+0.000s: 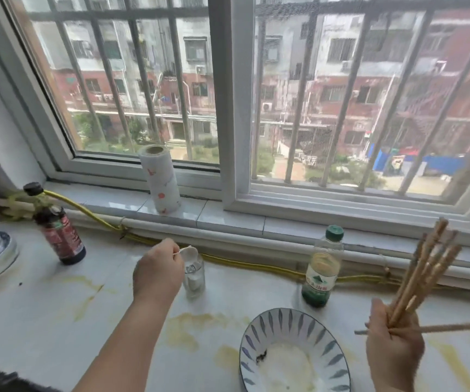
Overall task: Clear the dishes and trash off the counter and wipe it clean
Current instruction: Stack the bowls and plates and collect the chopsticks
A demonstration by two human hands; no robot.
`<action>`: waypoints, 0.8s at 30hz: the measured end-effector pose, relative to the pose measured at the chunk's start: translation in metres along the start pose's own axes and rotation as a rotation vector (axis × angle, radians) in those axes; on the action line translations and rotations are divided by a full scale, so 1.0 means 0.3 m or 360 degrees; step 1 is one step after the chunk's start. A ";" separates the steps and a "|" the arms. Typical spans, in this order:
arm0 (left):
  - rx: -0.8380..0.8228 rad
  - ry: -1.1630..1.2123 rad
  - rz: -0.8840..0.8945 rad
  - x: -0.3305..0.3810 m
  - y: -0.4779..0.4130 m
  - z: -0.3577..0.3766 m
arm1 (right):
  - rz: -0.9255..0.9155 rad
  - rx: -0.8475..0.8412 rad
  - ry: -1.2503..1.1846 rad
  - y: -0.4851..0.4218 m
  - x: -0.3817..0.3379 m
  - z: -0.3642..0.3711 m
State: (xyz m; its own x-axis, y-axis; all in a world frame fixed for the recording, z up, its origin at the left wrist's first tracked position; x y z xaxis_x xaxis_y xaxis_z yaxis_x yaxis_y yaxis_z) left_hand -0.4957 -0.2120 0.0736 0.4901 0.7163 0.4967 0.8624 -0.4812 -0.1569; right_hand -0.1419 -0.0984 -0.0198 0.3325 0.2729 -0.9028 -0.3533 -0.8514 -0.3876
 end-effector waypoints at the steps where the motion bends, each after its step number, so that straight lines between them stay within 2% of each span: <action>1: -0.0050 -0.0073 0.0019 0.003 -0.023 0.010 | -0.0045 -0.0012 -0.0011 0.005 -0.022 0.004; 7: -0.0288 -0.0156 0.0117 0.009 -0.110 0.076 | -0.0169 -0.0120 -0.0014 0.073 -0.124 0.024; 13: -0.0166 -0.0012 0.0209 0.012 -0.147 0.092 | -0.0143 -0.0438 -0.0020 0.173 -0.153 0.075; 16: -0.0161 0.0258 0.0333 0.001 -0.138 0.124 | -0.0113 -0.0534 -0.0052 0.226 -0.157 0.103; 20: 0.0028 0.0617 0.0169 -0.056 -0.133 0.151 | -0.0012 -0.0596 -0.0027 0.262 -0.139 0.116; 22: -0.0108 0.0733 0.0069 -0.073 -0.134 0.181 | 0.0021 -0.0593 -0.0008 0.270 -0.139 0.118; 24: -0.0385 0.0884 -0.0006 -0.073 -0.127 0.219 | 0.0047 -0.0583 -0.0010 0.274 -0.143 0.124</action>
State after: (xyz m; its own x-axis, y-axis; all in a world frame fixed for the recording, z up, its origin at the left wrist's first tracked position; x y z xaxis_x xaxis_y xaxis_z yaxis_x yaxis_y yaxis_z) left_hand -0.5308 -0.1761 0.0127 0.2917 0.3786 0.8784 0.7788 -0.6271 0.0116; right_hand -0.2177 -0.1634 -0.0199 0.3211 0.2474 -0.9141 -0.0259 -0.9626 -0.2696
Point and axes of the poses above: each hand's wrist, its own y-axis away from the middle knuckle, its own z-axis out of the palm, x = y × z, the point moved 3 cm from there along -y, towards the middle knuckle, and after that the axes turned 12 degrees about -z, right-handed, at the moved point
